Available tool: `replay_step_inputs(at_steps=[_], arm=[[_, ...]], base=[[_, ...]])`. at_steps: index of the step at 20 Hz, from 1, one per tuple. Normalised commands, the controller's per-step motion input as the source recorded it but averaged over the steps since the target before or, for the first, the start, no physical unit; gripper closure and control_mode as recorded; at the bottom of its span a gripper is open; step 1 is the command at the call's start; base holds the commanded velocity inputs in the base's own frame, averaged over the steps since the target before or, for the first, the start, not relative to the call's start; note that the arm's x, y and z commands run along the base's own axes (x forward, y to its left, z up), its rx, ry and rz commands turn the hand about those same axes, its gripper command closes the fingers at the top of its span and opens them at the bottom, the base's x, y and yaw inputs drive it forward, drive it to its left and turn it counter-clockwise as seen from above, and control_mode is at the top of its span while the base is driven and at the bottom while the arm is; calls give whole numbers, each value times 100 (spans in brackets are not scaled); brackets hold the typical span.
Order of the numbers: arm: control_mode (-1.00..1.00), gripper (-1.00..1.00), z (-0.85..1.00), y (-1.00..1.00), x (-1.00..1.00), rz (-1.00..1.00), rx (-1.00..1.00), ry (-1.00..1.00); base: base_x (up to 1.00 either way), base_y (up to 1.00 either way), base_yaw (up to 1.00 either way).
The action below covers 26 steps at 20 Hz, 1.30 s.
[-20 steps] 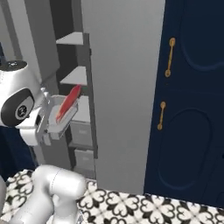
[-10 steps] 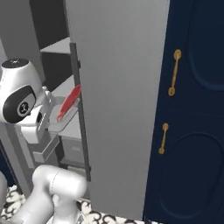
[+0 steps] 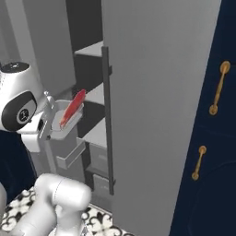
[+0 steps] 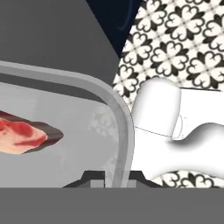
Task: Take the meat container that has the steak and place it on the second highest rack of the freezer. Then take the vegetable container that has the carrot and garlic and place it on the highest rack of the freezer.
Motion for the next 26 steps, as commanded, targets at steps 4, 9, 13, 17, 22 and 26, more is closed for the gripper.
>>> replay_step_inputs(at_steps=[4,9,13,17,22,26], arm=[[100,100,0,0,0,0,0,0],[100,100,0,0,0,0,0,0],[100,100,0,0,0,0,0,0],[100,100,0,0,0,0,0,0],[100,100,0,0,0,0,0,0],[100,100,0,0,0,0,0,0]], base=[[11,21,39],[26,24,28],[34,28,16],[44,23,11],[8,-19,2],[11,-52,0]])
